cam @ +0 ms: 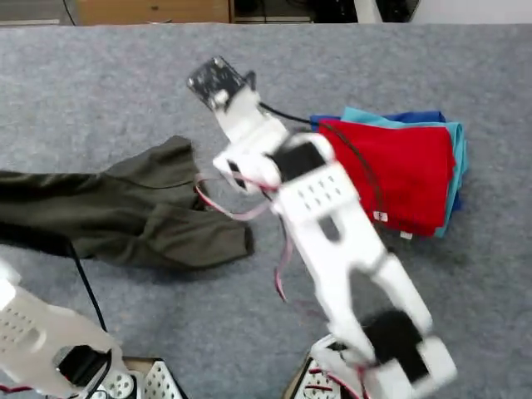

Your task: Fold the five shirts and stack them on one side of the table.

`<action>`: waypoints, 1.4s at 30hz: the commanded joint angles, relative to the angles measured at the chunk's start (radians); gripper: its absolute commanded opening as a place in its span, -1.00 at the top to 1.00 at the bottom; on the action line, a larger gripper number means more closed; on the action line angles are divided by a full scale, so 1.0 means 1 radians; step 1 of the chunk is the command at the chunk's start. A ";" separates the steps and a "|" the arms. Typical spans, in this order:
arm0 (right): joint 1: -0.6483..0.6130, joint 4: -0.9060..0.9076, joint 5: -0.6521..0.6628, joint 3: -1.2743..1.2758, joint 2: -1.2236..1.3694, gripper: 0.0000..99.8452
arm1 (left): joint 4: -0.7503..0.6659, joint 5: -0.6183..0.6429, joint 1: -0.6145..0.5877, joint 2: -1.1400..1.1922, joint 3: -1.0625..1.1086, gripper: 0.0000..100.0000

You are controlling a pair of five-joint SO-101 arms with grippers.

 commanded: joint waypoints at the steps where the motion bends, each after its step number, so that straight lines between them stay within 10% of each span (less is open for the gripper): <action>1: -0.041 0.032 -0.037 -0.289 0.246 0.52 | 0.011 -0.071 -0.040 -0.051 0.133 0.96; 18: -0.137 0.155 -0.232 -1.636 1.429 0.47 | 0.008 -0.189 0.091 -0.051 0.591 0.96; 26: -0.136 0.198 -0.284 -1.724 1.511 0.50 | 0.002 -0.190 0.086 -0.051 0.592 0.96; 31: -0.127 0.281 -0.275 -1.690 1.472 1.00 | -0.031 -0.190 0.083 -0.051 0.592 0.96; 34: -0.097 0.345 -0.267 -1.695 1.465 0.96 | -0.031 -0.192 0.083 -0.051 0.592 0.96; 42: -0.030 0.680 -0.064 -1.807 1.388 1.00 | 0.009 -0.549 0.118 -0.097 0.752 0.97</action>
